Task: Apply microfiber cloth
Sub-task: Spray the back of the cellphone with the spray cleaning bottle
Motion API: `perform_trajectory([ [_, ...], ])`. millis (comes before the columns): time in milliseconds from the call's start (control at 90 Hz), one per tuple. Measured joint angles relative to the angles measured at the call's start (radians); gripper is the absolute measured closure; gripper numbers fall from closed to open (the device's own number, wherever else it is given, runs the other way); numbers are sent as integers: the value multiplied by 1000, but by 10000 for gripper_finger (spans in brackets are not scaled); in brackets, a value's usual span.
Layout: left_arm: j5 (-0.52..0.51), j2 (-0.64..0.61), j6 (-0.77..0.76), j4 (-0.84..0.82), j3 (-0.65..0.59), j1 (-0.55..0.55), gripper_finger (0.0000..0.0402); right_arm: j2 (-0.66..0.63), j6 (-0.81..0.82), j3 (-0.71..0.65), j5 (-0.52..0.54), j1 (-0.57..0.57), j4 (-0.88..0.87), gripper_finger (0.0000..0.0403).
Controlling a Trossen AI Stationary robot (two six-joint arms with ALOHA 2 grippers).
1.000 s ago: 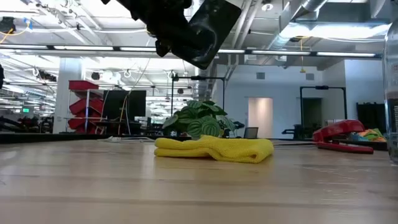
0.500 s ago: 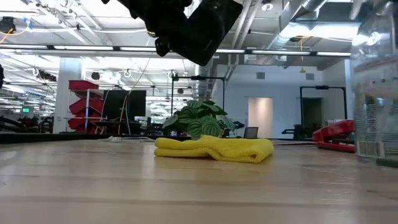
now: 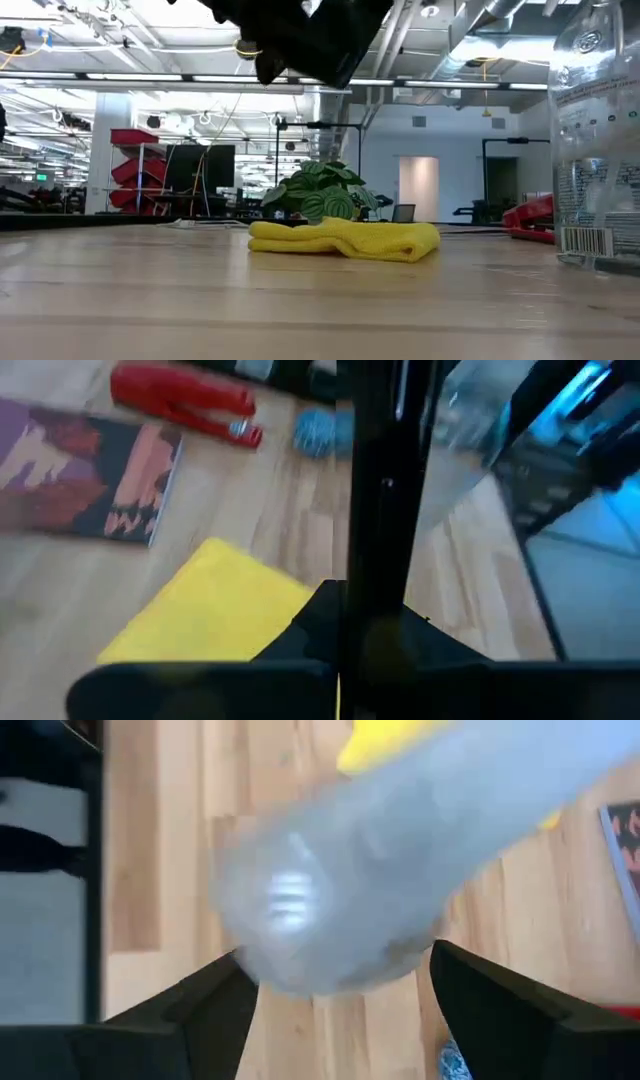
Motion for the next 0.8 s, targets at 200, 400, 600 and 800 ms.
perform_trajectory([
  [200, -46, 38, -31, 116, 0, -27, 397, -1, -35, 49, 5, -8, -25, 127],
  [400, -6, 136, -113, 227, 0, -28, 398, 1, -129, 47, 29, -56, -37, 126],
  [600, 8, 150, -107, 231, 17, -29, 399, 2, -156, 47, 36, -93, -32, 126],
  [800, 12, 150, -87, 227, 32, -22, 399, 1, -190, 39, 63, -128, -22, 86],
])
